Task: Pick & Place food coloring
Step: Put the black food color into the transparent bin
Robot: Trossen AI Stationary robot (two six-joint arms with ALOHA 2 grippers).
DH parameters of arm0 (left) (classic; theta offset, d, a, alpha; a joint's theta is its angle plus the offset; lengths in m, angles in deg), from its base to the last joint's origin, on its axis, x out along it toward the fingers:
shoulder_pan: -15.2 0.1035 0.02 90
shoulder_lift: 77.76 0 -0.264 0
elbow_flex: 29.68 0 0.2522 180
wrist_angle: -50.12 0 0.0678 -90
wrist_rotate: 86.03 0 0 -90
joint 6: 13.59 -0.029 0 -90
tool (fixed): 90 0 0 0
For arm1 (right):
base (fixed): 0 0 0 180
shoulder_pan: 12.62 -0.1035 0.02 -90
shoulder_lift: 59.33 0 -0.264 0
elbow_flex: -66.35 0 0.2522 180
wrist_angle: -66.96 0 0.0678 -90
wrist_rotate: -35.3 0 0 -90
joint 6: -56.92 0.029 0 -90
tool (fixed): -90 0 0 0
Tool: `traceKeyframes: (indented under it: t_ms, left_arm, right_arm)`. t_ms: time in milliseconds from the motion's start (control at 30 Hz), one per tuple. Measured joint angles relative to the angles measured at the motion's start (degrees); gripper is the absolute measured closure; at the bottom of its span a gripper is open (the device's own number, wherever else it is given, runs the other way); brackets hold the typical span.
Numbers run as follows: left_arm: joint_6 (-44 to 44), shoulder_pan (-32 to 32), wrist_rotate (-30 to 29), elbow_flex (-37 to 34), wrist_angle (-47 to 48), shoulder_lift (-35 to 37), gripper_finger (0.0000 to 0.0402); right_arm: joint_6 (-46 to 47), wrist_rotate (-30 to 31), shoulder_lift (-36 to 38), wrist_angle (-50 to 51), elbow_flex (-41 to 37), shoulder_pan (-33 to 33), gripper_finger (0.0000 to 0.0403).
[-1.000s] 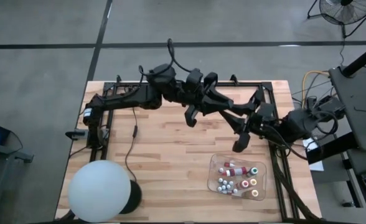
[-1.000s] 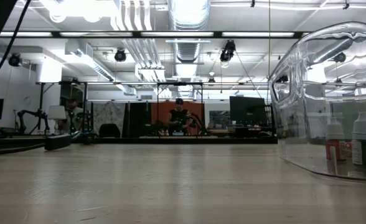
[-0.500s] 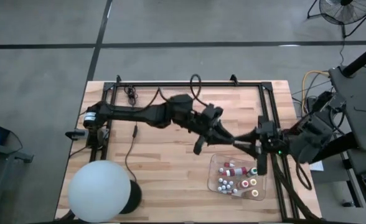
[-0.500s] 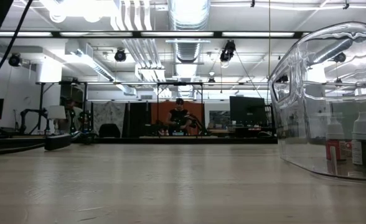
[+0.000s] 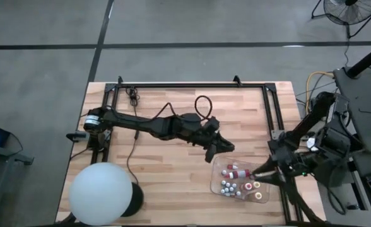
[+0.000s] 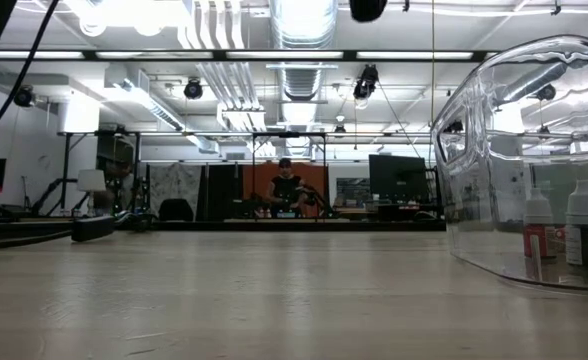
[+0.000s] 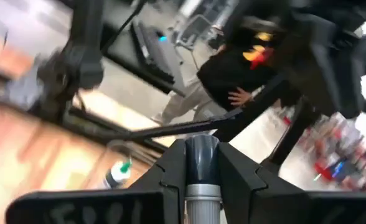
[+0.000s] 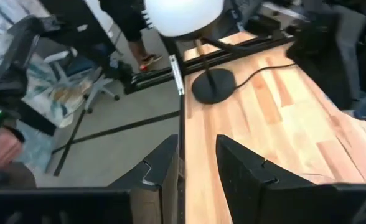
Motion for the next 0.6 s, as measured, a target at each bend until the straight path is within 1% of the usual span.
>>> traceKeyframes:
  t_ms: [167,267,433,600]
  left_arm:
    - [16.31,-0.21,-0.95,-3.45,0.3,0.0,0.0358]
    - [25.1,-0.57,-1.01,-4.94,2.3,0.0,0.0358]
    - [40.04,-1.51,-0.81,-5.67,7.43,-1.44,0.0358]
    - [53.85,-2.02,0.47,-5.55,8.26,-3.89,0.0358]
  right_arm:
    - [-1.74,0.26,0.0,0.01,0.0,-0.65,0.0311]
    - [-3.59,0.59,-0.13,-0.01,0.0,-0.65,0.0317]
    - [-6.39,3.08,-0.28,-0.11,-0.02,-0.64,0.0328]
    - [-8.11,4.39,-0.48,-0.02,-0.04,-0.62,0.0335]
